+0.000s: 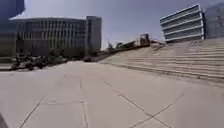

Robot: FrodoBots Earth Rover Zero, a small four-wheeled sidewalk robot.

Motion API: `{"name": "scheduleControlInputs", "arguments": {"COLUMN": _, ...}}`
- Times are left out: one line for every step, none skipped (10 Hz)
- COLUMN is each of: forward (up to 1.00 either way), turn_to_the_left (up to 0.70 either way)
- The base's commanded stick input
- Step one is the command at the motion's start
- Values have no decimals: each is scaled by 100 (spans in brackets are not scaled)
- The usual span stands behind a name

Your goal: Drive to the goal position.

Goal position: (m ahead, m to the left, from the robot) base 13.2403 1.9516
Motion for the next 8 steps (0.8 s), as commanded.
{"name": "scheduleControlInputs", "arguments": {"forward": 100, "turn_to_the_left": 40}}
{"name": "scheduleControlInputs", "arguments": {"forward": 100, "turn_to_the_left": 40}}
{"name": "scheduleControlInputs", "arguments": {"forward": 100, "turn_to_the_left": 24}}
{"name": "scheduleControlInputs", "arguments": {"forward": 100, "turn_to_the_left": 14}}
{"name": "scheduleControlInputs", "arguments": {"forward": 100, "turn_to_the_left": 6}}
{"name": "scheduleControlInputs", "arguments": {"forward": 100, "turn_to_the_left": 0}}
{"name": "scheduleControlInputs", "arguments": {"forward": 100, "turn_to_the_left": 0}}
{"name": "scheduleControlInputs", "arguments": {"forward": 100, "turn_to_the_left": 0}}
